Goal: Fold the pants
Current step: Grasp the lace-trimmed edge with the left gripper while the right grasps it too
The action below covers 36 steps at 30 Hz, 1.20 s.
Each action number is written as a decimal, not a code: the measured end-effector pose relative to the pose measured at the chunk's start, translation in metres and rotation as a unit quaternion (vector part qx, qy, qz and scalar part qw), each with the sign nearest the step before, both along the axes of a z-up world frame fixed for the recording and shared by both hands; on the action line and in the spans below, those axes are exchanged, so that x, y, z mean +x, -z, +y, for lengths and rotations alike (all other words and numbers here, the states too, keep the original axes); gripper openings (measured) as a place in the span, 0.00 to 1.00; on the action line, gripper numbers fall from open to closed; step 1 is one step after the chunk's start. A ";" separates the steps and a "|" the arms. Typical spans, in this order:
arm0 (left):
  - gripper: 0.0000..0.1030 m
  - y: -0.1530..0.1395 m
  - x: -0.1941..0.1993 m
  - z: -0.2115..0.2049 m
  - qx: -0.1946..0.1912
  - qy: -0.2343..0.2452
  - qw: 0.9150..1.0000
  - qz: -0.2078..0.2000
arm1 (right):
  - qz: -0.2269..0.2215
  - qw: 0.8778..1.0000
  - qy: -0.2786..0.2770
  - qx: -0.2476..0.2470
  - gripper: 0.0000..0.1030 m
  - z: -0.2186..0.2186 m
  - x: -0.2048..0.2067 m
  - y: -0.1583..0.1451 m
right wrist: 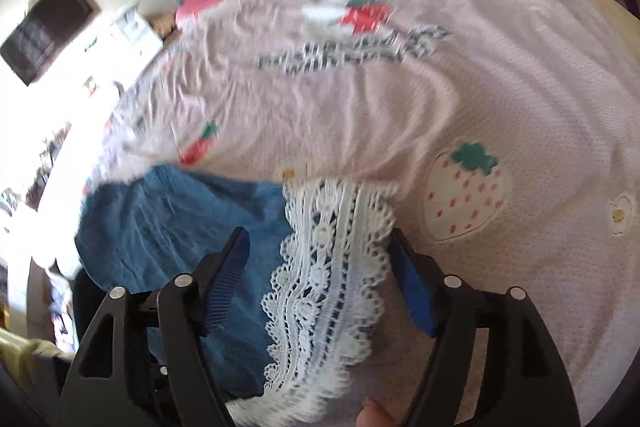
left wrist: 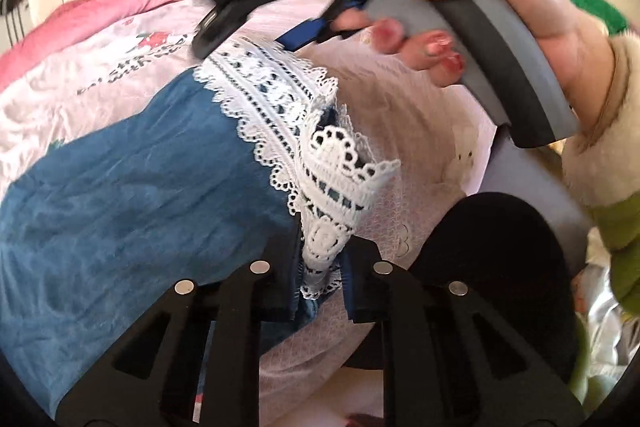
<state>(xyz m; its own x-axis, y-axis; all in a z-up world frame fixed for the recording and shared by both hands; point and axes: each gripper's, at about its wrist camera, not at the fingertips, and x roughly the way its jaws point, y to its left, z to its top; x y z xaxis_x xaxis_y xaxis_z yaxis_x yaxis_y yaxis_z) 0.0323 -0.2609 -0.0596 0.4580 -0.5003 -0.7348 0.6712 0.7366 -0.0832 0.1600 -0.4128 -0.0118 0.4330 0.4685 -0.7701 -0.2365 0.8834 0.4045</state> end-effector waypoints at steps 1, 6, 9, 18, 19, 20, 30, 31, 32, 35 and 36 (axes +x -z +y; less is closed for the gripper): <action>0.09 -0.001 0.001 0.005 -0.006 -0.001 1.000 0.002 | 0.002 1.000 0.003 0.001 0.76 -0.002 -0.002 -0.002; 0.09 -0.004 0.003 0.017 -0.033 -0.006 0.999 0.019 | 0.033 0.999 0.000 -0.012 0.78 -0.004 -0.013 0.006; 0.09 -0.009 -0.001 0.018 -0.036 -0.006 0.999 0.015 | 0.048 0.999 0.006 0.002 0.78 -0.002 -0.015 0.014; 0.09 -0.012 -0.008 0.013 -0.036 -0.006 0.999 0.004 | 0.074 0.996 0.046 0.021 0.38 0.006 -0.004 0.021; 0.09 -0.014 -0.009 0.013 -0.036 -0.005 0.999 0.002 | 0.069 0.997 0.043 0.015 0.33 0.008 -0.004 0.018; 0.09 -0.015 -0.009 0.014 -0.038 -0.004 0.999 0.001 | 0.063 0.997 0.041 0.015 0.21 0.010 -0.004 0.014; 0.09 -0.034 -0.023 0.049 -0.064 -0.023 0.998 -0.011 | 0.022 1.000 0.016 0.005 0.12 0.057 -0.006 -0.030; 0.09 -0.035 -0.025 0.059 -0.069 -0.030 0.997 -0.009 | 0.020 1.000 0.012 0.003 0.12 0.068 -0.005 -0.034; 0.09 -0.036 -0.026 0.064 -0.072 -0.036 0.997 -0.006 | 0.019 1.000 0.008 0.001 0.12 0.077 -0.005 -0.036; 0.09 -0.035 -0.027 0.095 -0.098 -0.065 0.993 0.020 | 0.024 1.000 -0.003 0.004 0.12 0.107 0.000 -0.040; 0.09 -0.034 -0.028 0.103 -0.103 -0.072 0.992 0.024 | 0.026 1.000 -0.006 0.002 0.12 0.117 0.002 -0.040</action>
